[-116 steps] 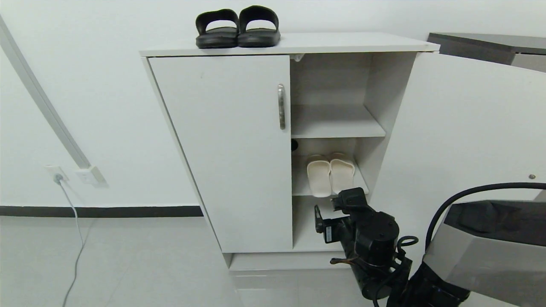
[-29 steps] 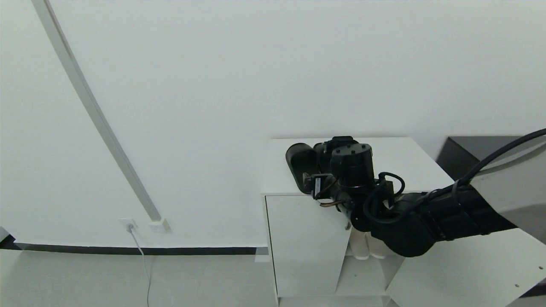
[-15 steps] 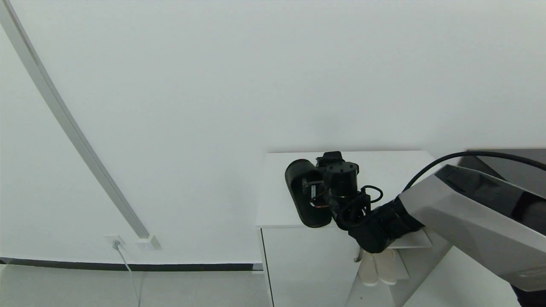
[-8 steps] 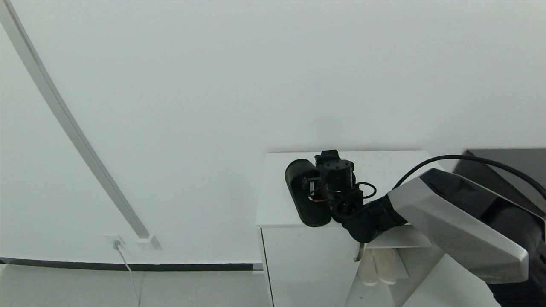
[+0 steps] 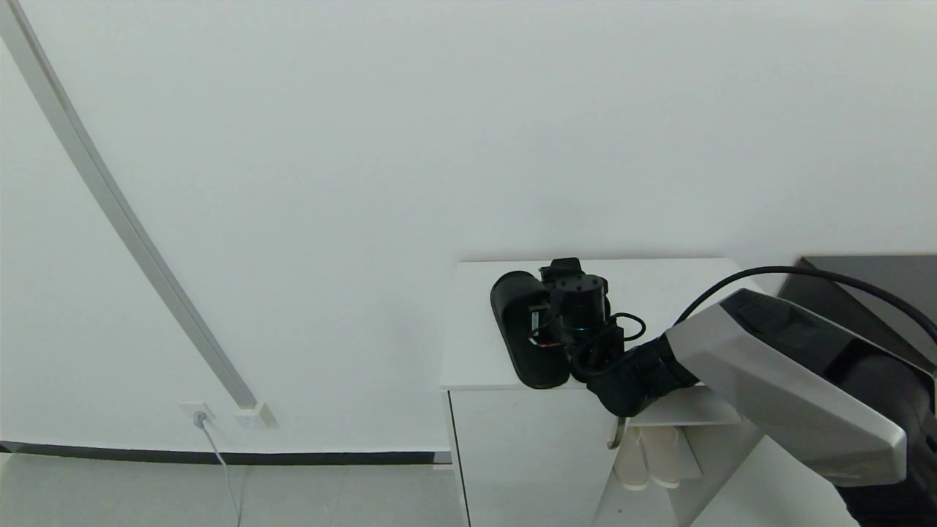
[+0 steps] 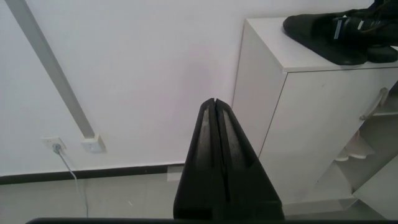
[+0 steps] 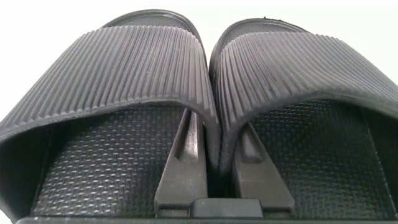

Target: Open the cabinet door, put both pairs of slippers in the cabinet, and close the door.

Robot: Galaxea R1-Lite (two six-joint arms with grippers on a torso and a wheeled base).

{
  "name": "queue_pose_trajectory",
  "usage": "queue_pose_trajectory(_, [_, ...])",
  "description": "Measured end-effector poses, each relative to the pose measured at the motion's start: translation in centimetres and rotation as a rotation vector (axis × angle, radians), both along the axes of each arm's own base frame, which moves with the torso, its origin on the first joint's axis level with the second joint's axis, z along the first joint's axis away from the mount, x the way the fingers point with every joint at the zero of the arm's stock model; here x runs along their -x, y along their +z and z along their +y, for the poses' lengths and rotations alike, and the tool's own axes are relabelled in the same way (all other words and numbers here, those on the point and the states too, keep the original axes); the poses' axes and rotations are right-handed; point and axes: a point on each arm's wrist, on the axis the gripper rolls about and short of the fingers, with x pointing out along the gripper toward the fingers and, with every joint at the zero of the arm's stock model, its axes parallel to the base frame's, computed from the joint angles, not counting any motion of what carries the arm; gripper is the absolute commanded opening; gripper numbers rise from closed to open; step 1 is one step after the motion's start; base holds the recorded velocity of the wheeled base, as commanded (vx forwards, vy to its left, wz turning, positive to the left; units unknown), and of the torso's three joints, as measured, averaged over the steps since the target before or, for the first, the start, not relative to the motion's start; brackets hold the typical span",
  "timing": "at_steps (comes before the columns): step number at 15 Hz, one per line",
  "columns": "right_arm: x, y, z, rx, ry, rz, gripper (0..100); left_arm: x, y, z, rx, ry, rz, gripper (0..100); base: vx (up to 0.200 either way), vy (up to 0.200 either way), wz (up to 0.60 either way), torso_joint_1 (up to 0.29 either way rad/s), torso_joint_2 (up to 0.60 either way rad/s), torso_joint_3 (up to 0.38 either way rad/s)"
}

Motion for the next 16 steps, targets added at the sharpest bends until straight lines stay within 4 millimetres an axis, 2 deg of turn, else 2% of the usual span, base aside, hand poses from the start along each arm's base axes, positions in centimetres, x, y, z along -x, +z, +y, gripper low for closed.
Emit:
queue_pose_trajectory(2, [1.1, 0.5, -0.4, 0.005, 0.032, 0.018, 0, 0.0, 0.0, 0.0, 0.0, 0.0, 0.0, 0, 0.0, 0.0, 0.0, 0.0, 0.0, 0.0])
queue_pose_trajectory(4, [3.2, 1.9, -1.1, 0.004, 0.087, 0.032, 0, 0.0, 0.0, 0.0, 0.0, 0.001, 0.001, 0, 0.0, 0.0, 0.0, 0.0, 0.0, 0.0])
queue_pose_trajectory(10, [13.6, 7.6, -4.6, -0.003, 0.274, 0.054, 0, 0.0, 0.0, 0.0, 0.0, 0.0, 0.001, 0, 0.0, 0.0, 0.0, 0.0, 0.0, 0.0])
queue_pose_trajectory(12, [16.6, 8.7, -6.2, -0.007, 0.36, 0.069, 0, 0.0, 0.0, 0.0, 0.0, 0.0, 0.0, 0, 0.0, 0.0, 0.0, 0.0, 0.0, 0.0])
queue_pose_trajectory(14, [18.2, 9.3, -7.2, 0.01, 0.391, 0.107, 0, 0.0, 0.0, 0.0, 0.001, 0.0, 0.0, 0, 0.0, 0.0, 0.0, 0.0, 0.0, 0.0])
queue_pose_trajectory(16, [18.8, 10.3, -7.5, 0.003, 0.398, 0.103, 0, 0.0, 0.0, 0.0, 0.0, 0.0, 0.0, 0, 0.0, 0.0, 0.0, 0.0, 0.0, 0.0])
